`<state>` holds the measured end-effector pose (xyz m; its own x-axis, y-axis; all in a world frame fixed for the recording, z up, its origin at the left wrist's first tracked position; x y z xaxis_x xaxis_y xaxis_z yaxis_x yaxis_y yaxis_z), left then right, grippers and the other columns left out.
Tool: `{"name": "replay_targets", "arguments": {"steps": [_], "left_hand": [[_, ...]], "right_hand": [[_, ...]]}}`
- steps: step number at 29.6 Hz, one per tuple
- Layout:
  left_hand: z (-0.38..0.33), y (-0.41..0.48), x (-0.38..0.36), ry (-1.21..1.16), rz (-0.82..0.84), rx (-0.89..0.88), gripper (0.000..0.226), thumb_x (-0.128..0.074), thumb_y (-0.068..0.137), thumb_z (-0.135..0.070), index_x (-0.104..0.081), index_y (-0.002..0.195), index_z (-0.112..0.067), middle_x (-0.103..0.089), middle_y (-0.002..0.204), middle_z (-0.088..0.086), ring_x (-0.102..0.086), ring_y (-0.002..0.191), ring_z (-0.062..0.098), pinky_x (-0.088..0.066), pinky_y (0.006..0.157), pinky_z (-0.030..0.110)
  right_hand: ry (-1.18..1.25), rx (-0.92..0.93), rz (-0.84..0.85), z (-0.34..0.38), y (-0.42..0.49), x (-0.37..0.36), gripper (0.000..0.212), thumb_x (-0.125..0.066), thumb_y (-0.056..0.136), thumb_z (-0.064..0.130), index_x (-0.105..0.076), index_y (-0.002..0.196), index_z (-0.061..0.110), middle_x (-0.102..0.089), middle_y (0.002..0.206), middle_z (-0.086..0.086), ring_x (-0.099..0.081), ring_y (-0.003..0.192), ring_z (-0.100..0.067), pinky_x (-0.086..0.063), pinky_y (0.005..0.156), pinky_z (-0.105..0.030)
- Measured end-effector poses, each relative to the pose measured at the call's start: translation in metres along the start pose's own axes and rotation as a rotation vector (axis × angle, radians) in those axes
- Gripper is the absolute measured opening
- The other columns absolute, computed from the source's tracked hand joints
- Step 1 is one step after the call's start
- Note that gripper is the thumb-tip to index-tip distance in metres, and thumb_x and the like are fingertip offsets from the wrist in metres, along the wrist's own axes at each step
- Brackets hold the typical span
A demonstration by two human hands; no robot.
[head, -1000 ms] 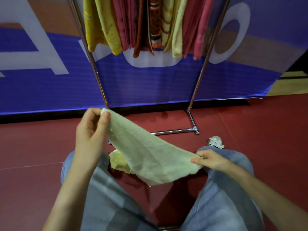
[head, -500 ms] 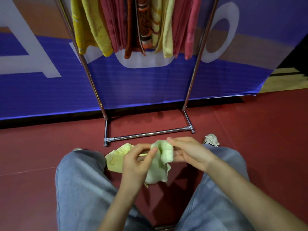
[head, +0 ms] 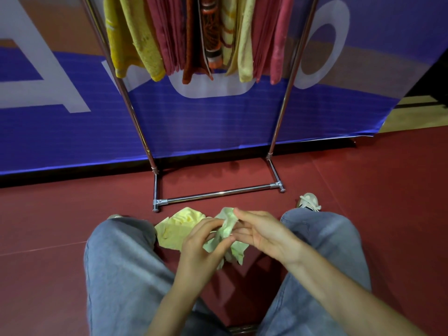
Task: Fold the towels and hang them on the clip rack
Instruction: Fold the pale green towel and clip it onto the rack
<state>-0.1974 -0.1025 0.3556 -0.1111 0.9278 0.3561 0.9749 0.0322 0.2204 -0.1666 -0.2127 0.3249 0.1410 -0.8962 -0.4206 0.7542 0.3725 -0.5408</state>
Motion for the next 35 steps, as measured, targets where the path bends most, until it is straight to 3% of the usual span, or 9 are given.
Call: {"name": "replay_targets", "arguments": {"steps": [8,11,13,16,19,25,28,32,35], "left_hand": [[0.004,0.002,0.003,-0.034,0.019,-0.006,0.009,-0.051,0.077,-0.040,-0.059,0.076,-0.036,-0.064,0.087,-0.014,-0.059,0.077,-0.004,-0.041,0.070,0.004],[0.004,0.002,0.004,-0.039,-0.010,0.005,0.011,-0.046,0.077,-0.041,-0.055,0.075,-0.036,-0.062,0.072,-0.007,-0.056,0.073,-0.005,-0.039,0.068,0.004],[0.004,0.002,0.005,-0.039,-0.022,0.015,0.014,-0.043,0.078,-0.042,-0.053,0.073,-0.035,-0.059,0.069,-0.011,-0.054,0.071,-0.005,-0.038,0.066,0.005],[0.001,0.002,0.003,-0.050,-0.006,0.006,0.015,-0.041,0.081,-0.040,-0.049,0.070,-0.034,-0.058,0.072,-0.022,-0.051,0.067,-0.007,-0.036,0.064,0.005],[-0.001,0.002,0.003,-0.064,-0.006,0.005,0.019,-0.039,0.083,-0.039,-0.047,0.066,-0.037,-0.056,0.069,-0.023,-0.049,0.063,-0.007,-0.035,0.062,0.006],[-0.003,0.004,0.008,-0.090,-0.112,0.068,0.040,-0.033,0.078,-0.047,-0.052,0.070,-0.014,-0.055,0.060,-0.004,-0.051,0.061,-0.002,-0.038,0.057,0.008],[-0.004,0.010,0.018,-0.115,-0.224,0.106,0.046,-0.031,0.079,-0.048,-0.049,0.068,-0.007,-0.047,0.060,-0.005,-0.046,0.057,-0.001,-0.036,0.054,0.009],[0.001,0.025,0.034,-0.125,-0.336,0.153,0.037,-0.031,0.089,-0.034,-0.038,0.060,-0.011,-0.036,0.060,-0.003,-0.034,0.052,0.000,-0.031,0.051,0.014],[0.005,0.039,0.037,-0.165,-0.365,0.189,0.040,-0.031,0.098,-0.025,-0.044,0.068,-0.001,-0.041,0.069,0.005,-0.036,0.062,0.004,-0.033,0.057,0.015]], "right_hand": [[0.033,-0.022,0.014,-0.010,-0.007,-0.001,0.018,-0.050,0.091,0.014,-0.063,0.083,0.003,-0.065,0.058,-0.005,-0.068,0.060,-0.015,-0.058,0.063,-0.025],[-0.292,0.135,-0.075,-0.004,-0.009,0.009,0.011,-0.053,0.089,0.016,-0.059,0.099,0.015,-0.059,0.083,-0.006,-0.063,0.067,-0.014,-0.056,0.061,-0.023],[-0.501,0.320,-0.143,0.006,-0.011,0.017,0.028,-0.057,0.086,0.011,-0.050,0.103,0.032,-0.051,0.103,-0.003,-0.056,0.081,-0.010,-0.051,0.066,-0.016],[-0.742,0.476,-0.040,0.013,-0.015,0.011,0.029,-0.062,0.078,0.027,-0.051,0.101,0.041,-0.044,0.116,0.006,-0.049,0.101,0.003,-0.041,0.083,-0.007],[-0.854,0.526,0.041,0.010,-0.012,0.010,0.023,-0.053,0.070,0.044,-0.054,0.093,0.040,-0.043,0.117,0.012,-0.042,0.110,0.011,-0.032,0.095,-0.005],[-1.070,0.475,0.040,-0.002,0.005,0.019,0.019,-0.054,0.077,0.036,-0.064,0.081,0.021,-0.044,0.117,0.014,-0.038,0.117,-0.006,-0.020,0.095,-0.002],[-1.183,0.491,-0.005,-0.006,0.009,0.035,0.023,-0.055,0.080,0.034,-0.055,0.066,0.016,-0.037,0.126,0.012,-0.034,0.121,-0.007,-0.016,0.094,0.001],[-1.163,0.537,-0.123,0.015,0.005,0.060,0.020,-0.046,0.076,0.052,-0.042,0.064,0.036,-0.042,0.118,0.013,-0.044,0.112,-0.007,-0.028,0.092,-0.018],[-1.113,0.741,-0.195,0.064,-0.011,0.054,0.032,-0.041,0.081,0.045,-0.054,0.070,0.017,-0.052,0.103,0.005,-0.048,0.098,0.001,-0.033,0.087,-0.016]]}}
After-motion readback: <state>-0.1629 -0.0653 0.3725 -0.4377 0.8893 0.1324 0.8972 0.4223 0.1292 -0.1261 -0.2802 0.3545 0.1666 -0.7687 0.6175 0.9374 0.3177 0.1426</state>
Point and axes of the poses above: each hand's wrist, its own y-axis towards the middle knuckle, its own x-axis out of the back of the hand, z = x × y, the point moved 8 cm from there along y, towards the middle knuckle
